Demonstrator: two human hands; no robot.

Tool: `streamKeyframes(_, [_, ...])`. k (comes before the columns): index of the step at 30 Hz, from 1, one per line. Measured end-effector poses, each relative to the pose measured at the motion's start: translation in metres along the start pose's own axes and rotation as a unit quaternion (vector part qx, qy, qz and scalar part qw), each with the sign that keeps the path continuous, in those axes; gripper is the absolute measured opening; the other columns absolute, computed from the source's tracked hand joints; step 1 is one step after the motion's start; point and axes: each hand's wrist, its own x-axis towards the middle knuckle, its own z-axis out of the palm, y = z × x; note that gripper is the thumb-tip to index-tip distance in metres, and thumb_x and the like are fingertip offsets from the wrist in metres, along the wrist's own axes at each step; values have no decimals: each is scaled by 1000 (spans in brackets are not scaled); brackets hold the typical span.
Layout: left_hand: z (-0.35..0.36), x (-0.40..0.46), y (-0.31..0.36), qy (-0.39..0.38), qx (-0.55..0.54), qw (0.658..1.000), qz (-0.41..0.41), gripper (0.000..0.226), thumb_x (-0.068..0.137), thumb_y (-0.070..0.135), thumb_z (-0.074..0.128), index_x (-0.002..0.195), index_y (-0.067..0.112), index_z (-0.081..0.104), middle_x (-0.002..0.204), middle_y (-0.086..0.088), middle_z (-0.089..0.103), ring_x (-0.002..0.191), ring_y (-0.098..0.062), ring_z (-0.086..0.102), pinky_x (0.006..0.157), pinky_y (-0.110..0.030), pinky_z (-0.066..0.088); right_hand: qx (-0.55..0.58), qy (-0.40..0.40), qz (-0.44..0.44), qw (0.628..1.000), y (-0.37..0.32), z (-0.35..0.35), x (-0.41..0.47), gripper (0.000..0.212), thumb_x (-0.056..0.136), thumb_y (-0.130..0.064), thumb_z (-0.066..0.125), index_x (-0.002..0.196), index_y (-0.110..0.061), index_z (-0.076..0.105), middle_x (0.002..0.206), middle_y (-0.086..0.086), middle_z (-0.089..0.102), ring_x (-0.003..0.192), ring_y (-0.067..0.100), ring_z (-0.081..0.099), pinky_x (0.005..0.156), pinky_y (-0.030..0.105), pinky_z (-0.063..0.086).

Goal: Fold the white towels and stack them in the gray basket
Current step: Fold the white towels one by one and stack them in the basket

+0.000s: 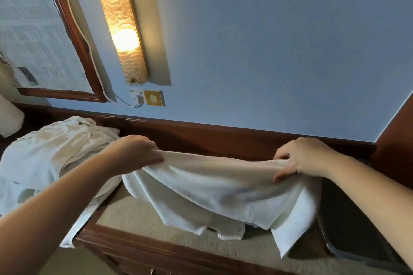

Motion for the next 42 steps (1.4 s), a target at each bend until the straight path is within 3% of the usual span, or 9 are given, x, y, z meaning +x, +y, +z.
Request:
streamKeyframes(4, [-11, -28, -32, 178, -150, 971, -46, 8, 99, 39, 63, 103, 45, 59, 99, 14, 63, 91, -10, 61, 82, -34, 52, 81, 88, 23, 993, -5, -25, -9, 43, 70, -84, 70, 89, -46, 70, 77, -14, 67, 77, 6, 60, 73, 32, 50])
streamKeyframes(7, [-22, -39, -40, 251, -176, 946, -104, 11, 103, 31, 59, 111, 38, 59, 106, 6, 66, 93, -24, 64, 81, -41, 51, 38, 131, 25, 990, -19, -50, -20, 36, 84, -80, 60, 95, -46, 60, 75, -12, 62, 74, 5, 57, 67, 28, 45])
streamKeyframes(14, [-70, -66, -42, 298, -146, 929, -163, 16, 101, 29, 47, 105, 32, 63, 102, -5, 71, 88, -34, 67, 71, -36, 47, -74, 193, 24, 978, -73, -90, -60, 36, 100, -66, 47, 90, -32, 37, 77, -9, 54, 70, 15, 52, 61, 31, 37])
streamKeyframes(23, [-149, -148, -75, 329, -316, 871, -182, 15, 85, 34, 68, 74, 40, 75, 73, 6, 71, 76, -16, 66, 74, -36, 57, -18, 268, 67, 961, -118, -147, -139, 31, 95, -70, 53, 87, -40, 58, 74, -12, 60, 73, 12, 57, 62, 31, 42])
streamKeyframes(28, [-185, -183, -78, 344, -263, 879, -197, 34, 82, 36, 47, 60, 28, 71, 68, 1, 66, 70, -24, 63, 69, -40, 58, -19, 285, 52, 957, -150, -179, -170, 48, 93, -72, 55, 86, -25, 54, 72, 0, 58, 68, 20, 54, 58, 33, 35])
streamKeyframes(33, [-185, -204, -73, 426, -263, 854, -145, 37, 74, 30, 36, 52, 11, 58, 68, -1, 55, 61, -23, 51, 59, -38, 45, 77, 245, 1, 966, -168, -192, -191, 27, 90, -61, 70, 82, -36, 65, 72, -14, 63, 73, 13, 60, 67, 34, 42])
streamKeyframes(36, [-176, -221, -66, 375, -351, 846, -147, 33, 76, 23, 43, 49, 6, 51, 53, -4, 45, 55, -22, 39, 53, -35, 35, 172, 152, -20, 973, -175, -189, -211, 29, 85, -62, 76, 83, -33, 74, 69, -17, 67, 64, 5, 61, 67, 29, 45])
streamKeyframes(39, [-164, -238, -54, 246, -490, 830, -106, 29, 71, 25, 57, 45, 14, 51, 54, -10, 37, 54, -28, 35, 53, -34, 29, 279, 54, -37, 958, -166, -172, -227, 51, 77, -64, 83, 101, -19, 79, 100, 9, 79, 94, 30, 76, 88, 44, 58])
streamKeyframes(42, [-143, -245, -42, 192, -561, 798, -106, 41, 94, 23, 68, 55, 12, 75, 58, -6, 65, 52, -23, 61, 50, -25, 47, 301, 69, -25, 951, -157, -148, -232, 55, 76, -67, 83, 96, -15, 77, 94, 12, 77, 85, 28, 74, 81, 41, 56])
